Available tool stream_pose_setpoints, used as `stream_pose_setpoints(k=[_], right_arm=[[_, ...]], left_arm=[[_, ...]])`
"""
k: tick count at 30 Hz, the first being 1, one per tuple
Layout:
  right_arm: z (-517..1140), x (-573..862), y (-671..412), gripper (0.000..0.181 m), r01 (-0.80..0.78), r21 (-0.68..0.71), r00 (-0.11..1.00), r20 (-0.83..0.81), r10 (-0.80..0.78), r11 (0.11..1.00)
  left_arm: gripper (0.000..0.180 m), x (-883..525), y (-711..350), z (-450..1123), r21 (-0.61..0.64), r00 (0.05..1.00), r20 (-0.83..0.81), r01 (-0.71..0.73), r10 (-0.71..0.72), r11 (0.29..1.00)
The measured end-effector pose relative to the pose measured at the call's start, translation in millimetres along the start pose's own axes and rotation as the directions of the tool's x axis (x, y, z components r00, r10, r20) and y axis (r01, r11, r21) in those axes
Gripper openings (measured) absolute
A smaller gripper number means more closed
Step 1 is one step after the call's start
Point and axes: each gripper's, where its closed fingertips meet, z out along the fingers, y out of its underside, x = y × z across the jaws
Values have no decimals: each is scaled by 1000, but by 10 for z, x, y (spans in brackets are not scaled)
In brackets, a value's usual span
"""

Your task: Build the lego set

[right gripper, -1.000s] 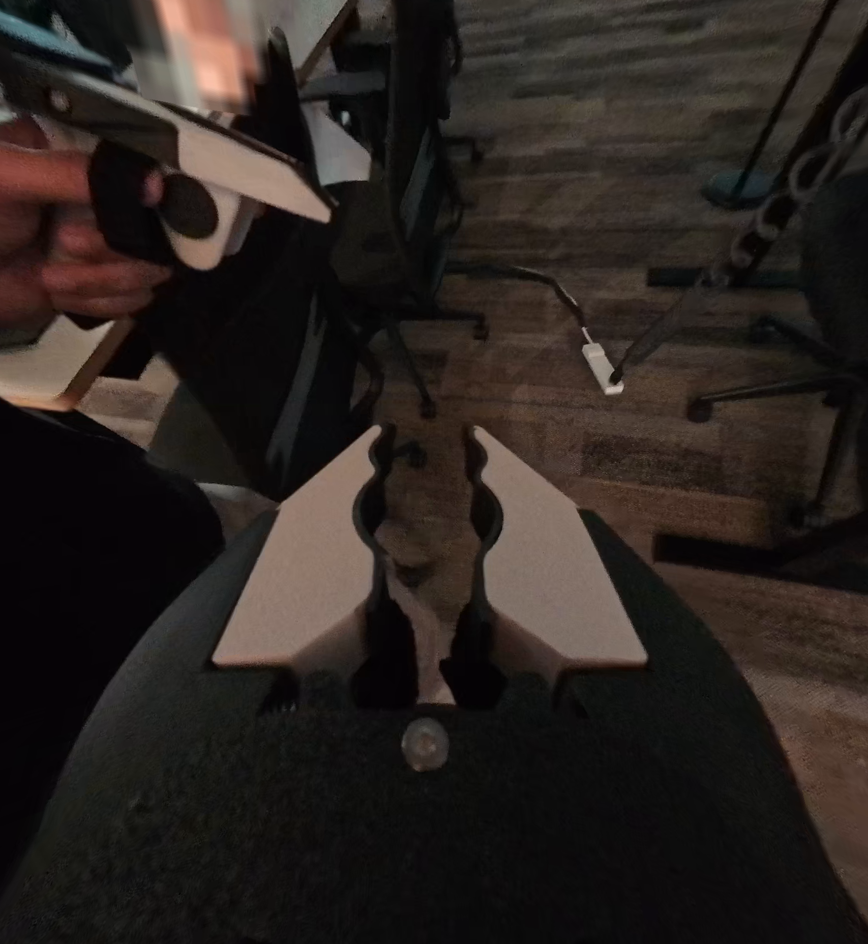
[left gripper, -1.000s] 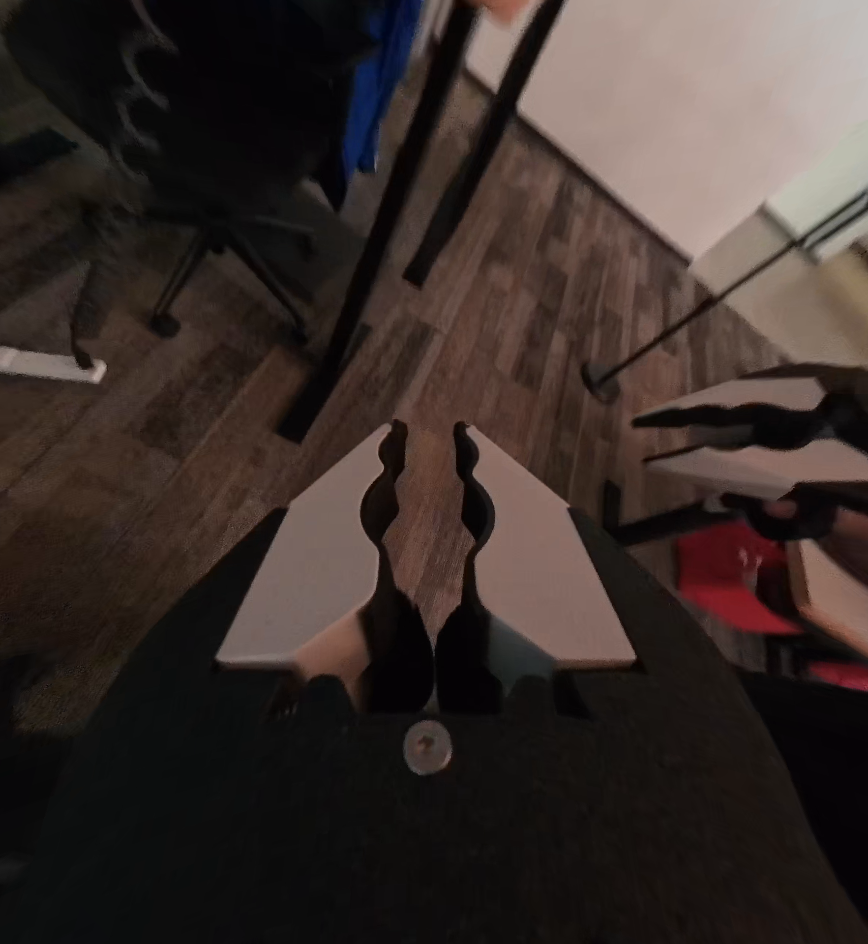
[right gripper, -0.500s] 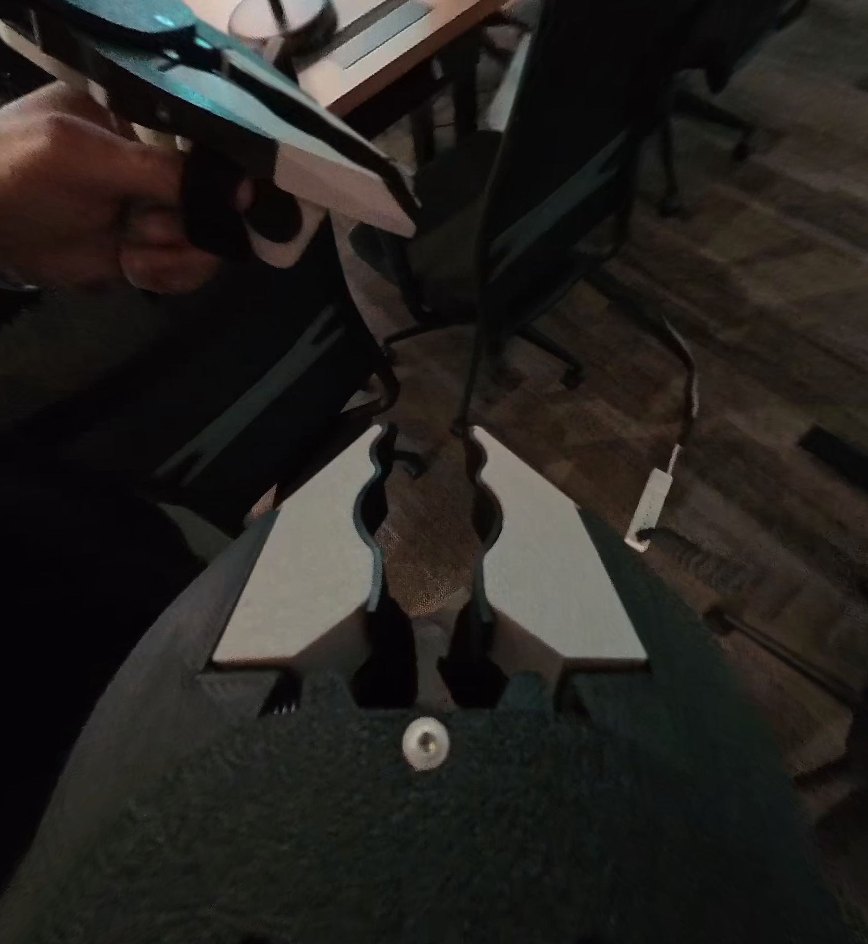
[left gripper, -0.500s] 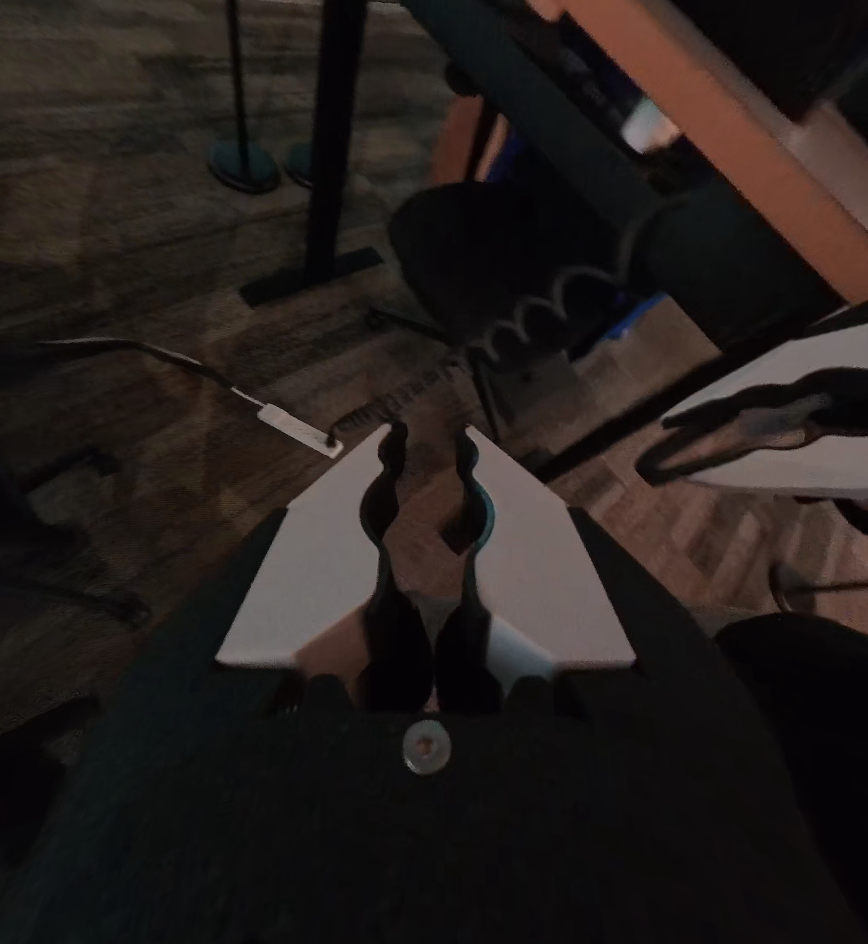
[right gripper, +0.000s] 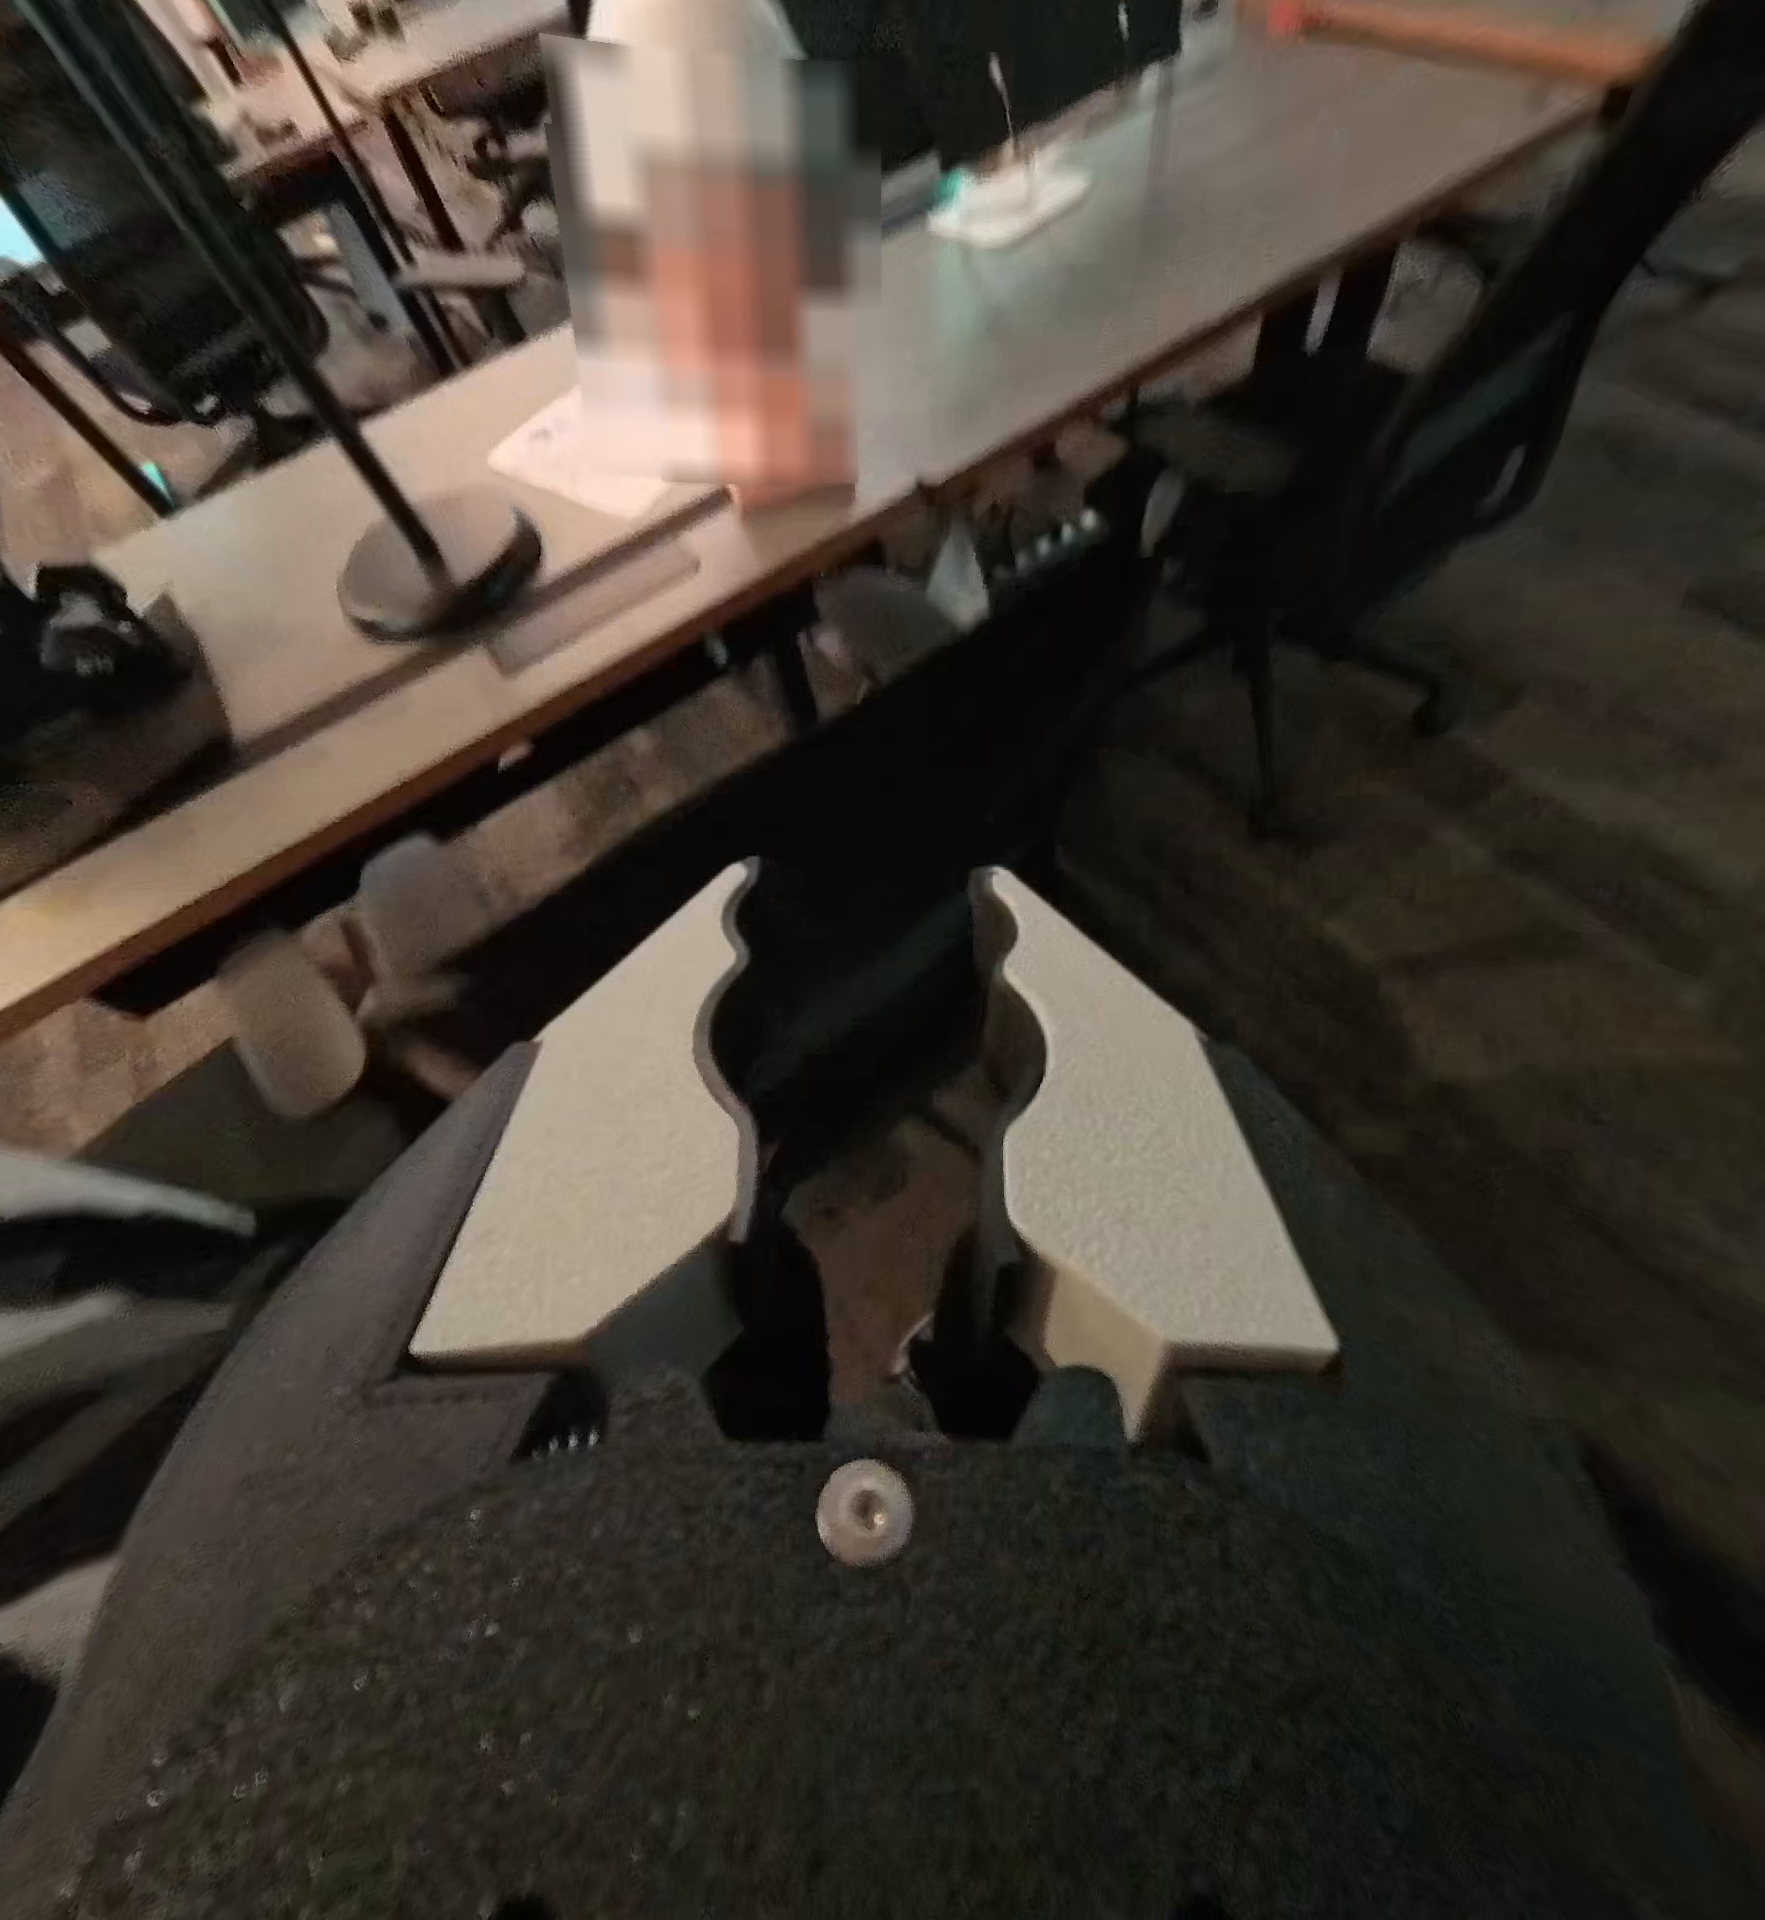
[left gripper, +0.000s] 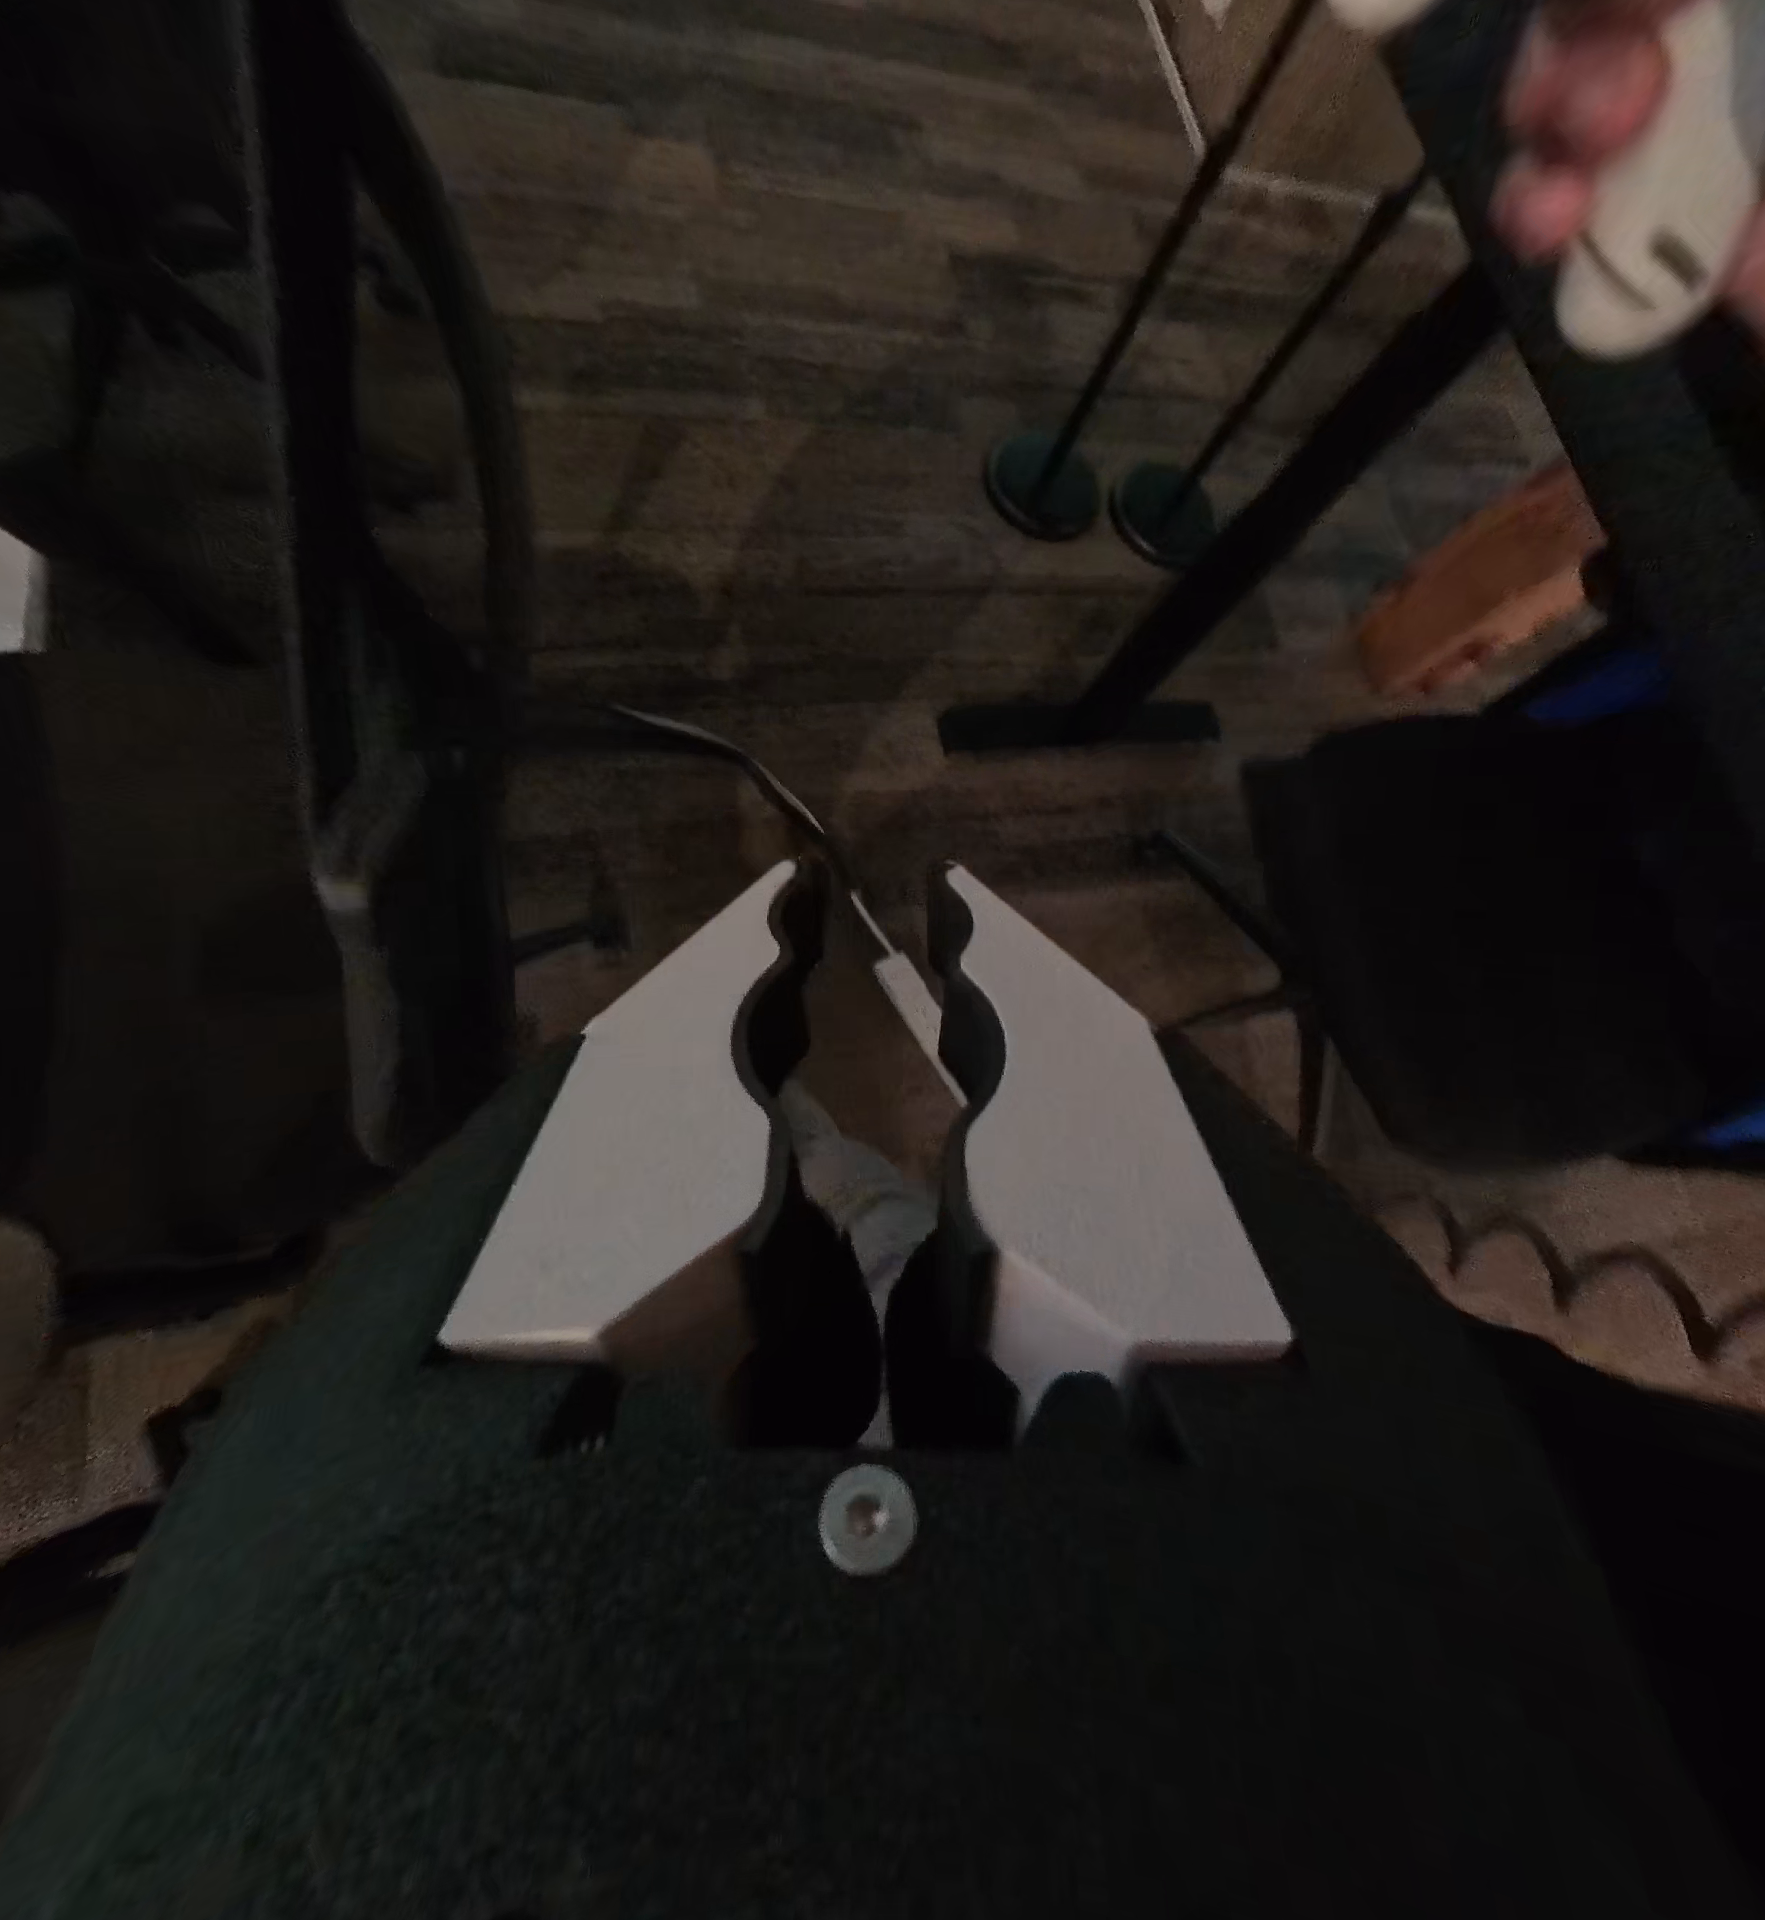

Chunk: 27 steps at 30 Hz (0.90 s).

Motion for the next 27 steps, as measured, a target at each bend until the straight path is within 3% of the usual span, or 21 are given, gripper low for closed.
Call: stream_pose_setpoints(k=[3,8,15,19,22,27], right_arm=[[761,590,-897,40,92,75,996,-5,-91,993],[1912,1750,-1999,47,62,151,998,23,-66,987],[2937,3287,-2709,48,130,99,991,26,-134,987],[3392,4063,-2947,67,132,68,990,45,-135,989],[3864,4640,-3029,64,104,-9,990,99,-103,995],[4814,5733,-3446,56,185,-29,972,156,-178,982]], left_arm=[[18,-334,-502,414,47,999,31,29,-30,998],[20,-1067,-1467,1059,136,990,111,69,-84,988],[26,-1883,-2483,1745,141,962,138,217,-236,966],[26,-2236,-2805,2057,176,935,170,282,-311,943],[25,-2491,-3150,2360,195,914,179,330,-364,924],[24,-2903,-3962,3457,149,925,205,293,-320,944]])
